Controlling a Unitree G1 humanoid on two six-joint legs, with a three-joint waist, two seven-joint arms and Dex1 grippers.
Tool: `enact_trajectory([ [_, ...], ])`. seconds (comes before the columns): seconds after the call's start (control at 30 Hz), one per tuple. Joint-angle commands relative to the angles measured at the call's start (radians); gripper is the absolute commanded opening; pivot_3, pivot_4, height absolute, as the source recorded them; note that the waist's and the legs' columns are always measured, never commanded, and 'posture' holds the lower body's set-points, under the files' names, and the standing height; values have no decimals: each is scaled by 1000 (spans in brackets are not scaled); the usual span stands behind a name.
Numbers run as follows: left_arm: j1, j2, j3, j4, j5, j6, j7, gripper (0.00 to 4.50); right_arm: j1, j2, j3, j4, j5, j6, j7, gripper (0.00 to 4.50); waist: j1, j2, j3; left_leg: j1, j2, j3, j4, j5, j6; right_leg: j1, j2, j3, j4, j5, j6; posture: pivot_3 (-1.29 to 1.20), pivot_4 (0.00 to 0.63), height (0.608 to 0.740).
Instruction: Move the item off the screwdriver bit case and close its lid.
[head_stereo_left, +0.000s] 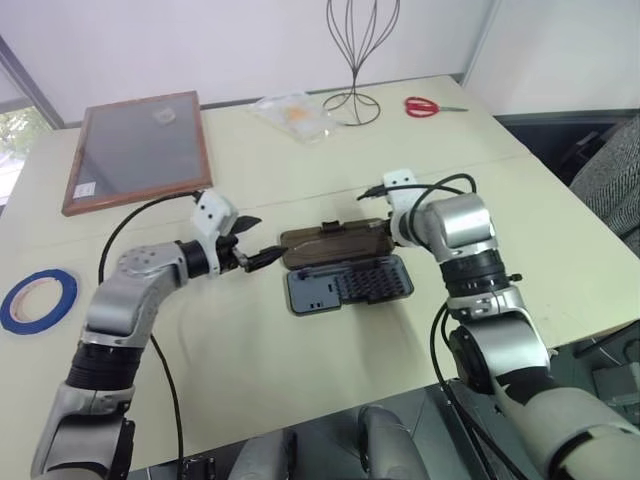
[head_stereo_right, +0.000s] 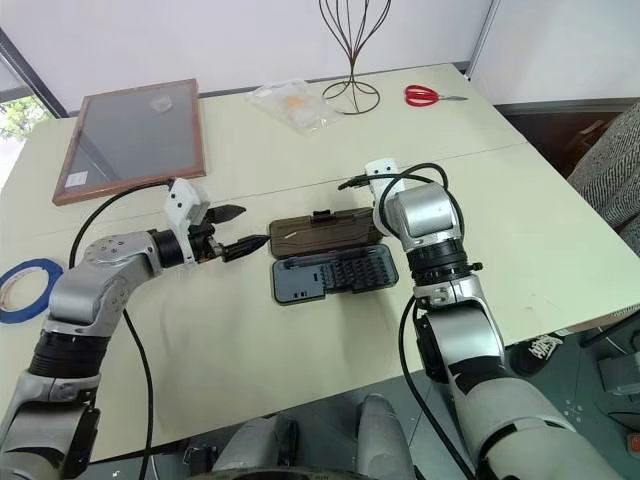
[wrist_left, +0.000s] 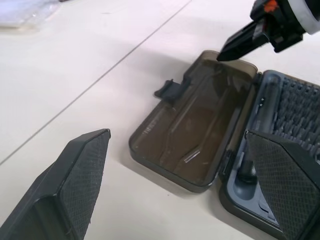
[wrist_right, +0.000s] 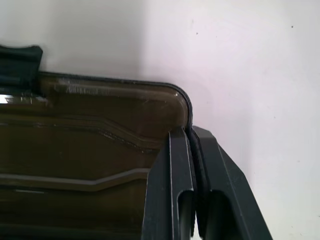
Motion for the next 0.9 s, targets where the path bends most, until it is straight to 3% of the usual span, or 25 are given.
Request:
enact_trajectory([
  [0.03,-28,8,27,-16,1,-20,5,4500,37,-11,32,-89,18,70,23,31,0,0,0,0,0,0,0,0,0,0,0,0,0,0,0,0,150,740],
  [0.4,-36,5,32,-7,-1,-28,4,4500,110,-70,89,-435,100,237,86,31,-1,0,0,-1,0,0,0,0,0,-1,0,0,0,0,0,0,150,740],
  [0.9,-46,1,20,5,8,-40,0,4500,159,-79,84,-465,133,261,43,31,1,0,0,-1,0,0,0,0,0,-1,0,0,0,0,0,0,150,740],
])
